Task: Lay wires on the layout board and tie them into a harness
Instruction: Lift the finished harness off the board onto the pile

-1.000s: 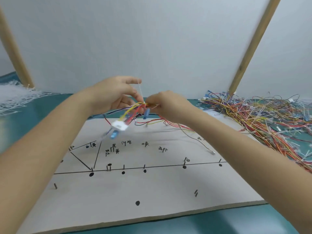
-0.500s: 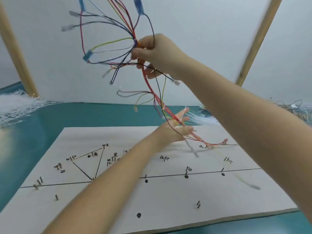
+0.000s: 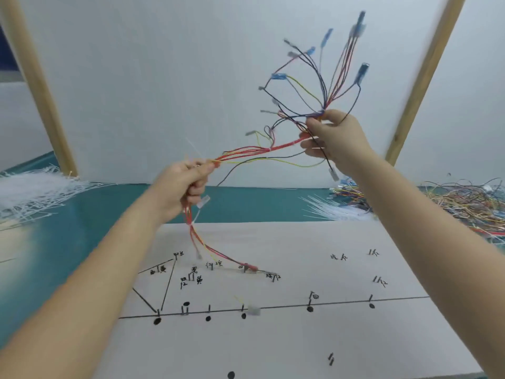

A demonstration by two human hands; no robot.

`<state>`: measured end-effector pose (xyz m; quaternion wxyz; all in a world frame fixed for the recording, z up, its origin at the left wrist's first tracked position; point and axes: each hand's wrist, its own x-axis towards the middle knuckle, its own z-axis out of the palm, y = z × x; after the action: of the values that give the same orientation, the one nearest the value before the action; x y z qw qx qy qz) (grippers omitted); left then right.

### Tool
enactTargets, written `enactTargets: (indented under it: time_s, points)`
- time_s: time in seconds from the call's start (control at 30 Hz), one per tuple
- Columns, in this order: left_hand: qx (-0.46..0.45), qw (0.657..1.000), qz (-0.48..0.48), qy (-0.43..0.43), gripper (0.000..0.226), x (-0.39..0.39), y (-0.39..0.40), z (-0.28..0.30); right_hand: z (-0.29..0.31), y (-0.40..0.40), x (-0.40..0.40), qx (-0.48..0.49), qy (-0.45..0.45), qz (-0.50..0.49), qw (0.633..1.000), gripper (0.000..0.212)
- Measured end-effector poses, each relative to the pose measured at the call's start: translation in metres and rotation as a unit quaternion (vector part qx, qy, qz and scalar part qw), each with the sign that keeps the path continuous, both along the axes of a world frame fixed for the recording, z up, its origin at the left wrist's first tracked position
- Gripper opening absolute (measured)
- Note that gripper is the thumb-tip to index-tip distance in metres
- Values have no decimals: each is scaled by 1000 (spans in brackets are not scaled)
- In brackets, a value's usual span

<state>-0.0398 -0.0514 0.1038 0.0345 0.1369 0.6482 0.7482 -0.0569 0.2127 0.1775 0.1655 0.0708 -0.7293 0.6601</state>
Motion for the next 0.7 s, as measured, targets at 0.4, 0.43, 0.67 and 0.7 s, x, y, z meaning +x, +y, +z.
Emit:
enactTargets:
  time_s: [0.4, 0.43, 0.67, 0.7]
  points:
    - [-315, 905, -229, -169, 26, 29, -36, -46, -132, 30, -2, -252, -140, 32, 957, 13]
    - [-303, 913, -220, -165, 26, 31, -34, -50, -139, 35, -2, -249, -145, 30, 957, 13]
    - [8, 994, -111, -16, 37, 47, -28, -4, -147, 29, -2, -253, -142, 82, 953, 16]
    - [-25, 992, -124, -15, 41, 51, -28, -1, -148, 28, -2, -245, -143, 85, 955, 16]
